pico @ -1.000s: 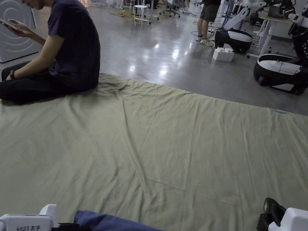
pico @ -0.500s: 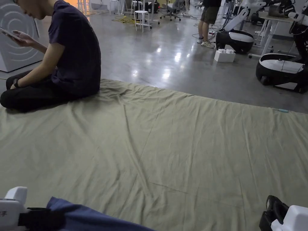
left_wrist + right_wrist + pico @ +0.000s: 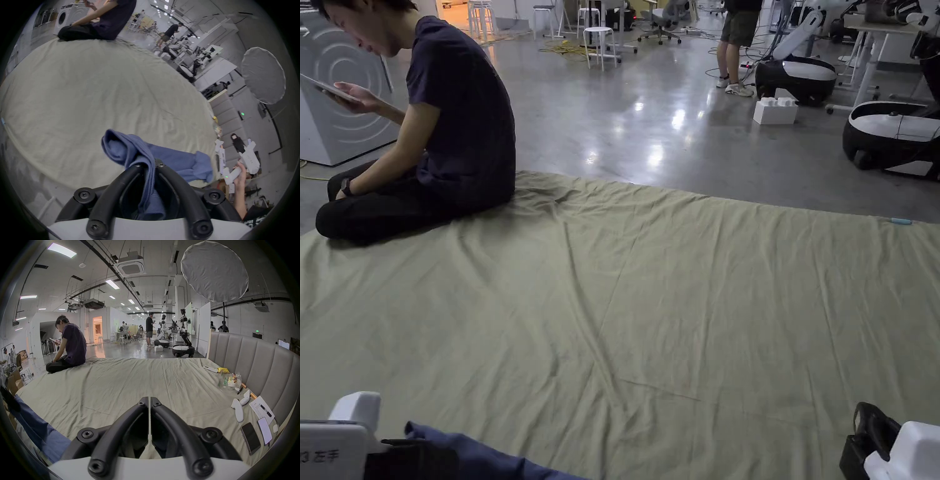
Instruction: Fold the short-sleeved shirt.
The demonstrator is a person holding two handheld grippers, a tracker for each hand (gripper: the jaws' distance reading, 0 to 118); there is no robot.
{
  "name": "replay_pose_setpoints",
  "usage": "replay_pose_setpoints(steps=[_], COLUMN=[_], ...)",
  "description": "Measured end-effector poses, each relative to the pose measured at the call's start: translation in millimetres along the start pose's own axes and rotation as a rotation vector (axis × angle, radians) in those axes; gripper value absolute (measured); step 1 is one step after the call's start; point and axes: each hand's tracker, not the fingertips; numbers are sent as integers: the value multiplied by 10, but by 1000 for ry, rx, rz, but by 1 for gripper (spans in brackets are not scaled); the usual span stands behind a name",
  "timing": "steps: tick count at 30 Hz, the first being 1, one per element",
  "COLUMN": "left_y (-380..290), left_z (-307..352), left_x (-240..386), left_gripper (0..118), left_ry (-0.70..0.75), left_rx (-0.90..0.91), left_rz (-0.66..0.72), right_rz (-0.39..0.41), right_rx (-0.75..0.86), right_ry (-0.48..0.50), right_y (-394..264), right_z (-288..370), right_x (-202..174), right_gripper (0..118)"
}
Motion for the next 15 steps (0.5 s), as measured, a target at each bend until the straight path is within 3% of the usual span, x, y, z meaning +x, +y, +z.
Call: replay_pose_setpoints(steps=[8,15], left_y=[-205,-509], left_z=[-576,-1566], left_x=[829,1096], left_gripper=[9,9], left_ry=[-173,-87], left_rx=[-79,-221], left_rz=[-40,-29], right_rz=[-10,-23], right_rx=[-4,-5], right_ry=[-12,-41], right_y=[-38,-63], right_z=[65,146], right_x=[95,240], right_gripper=[3,3])
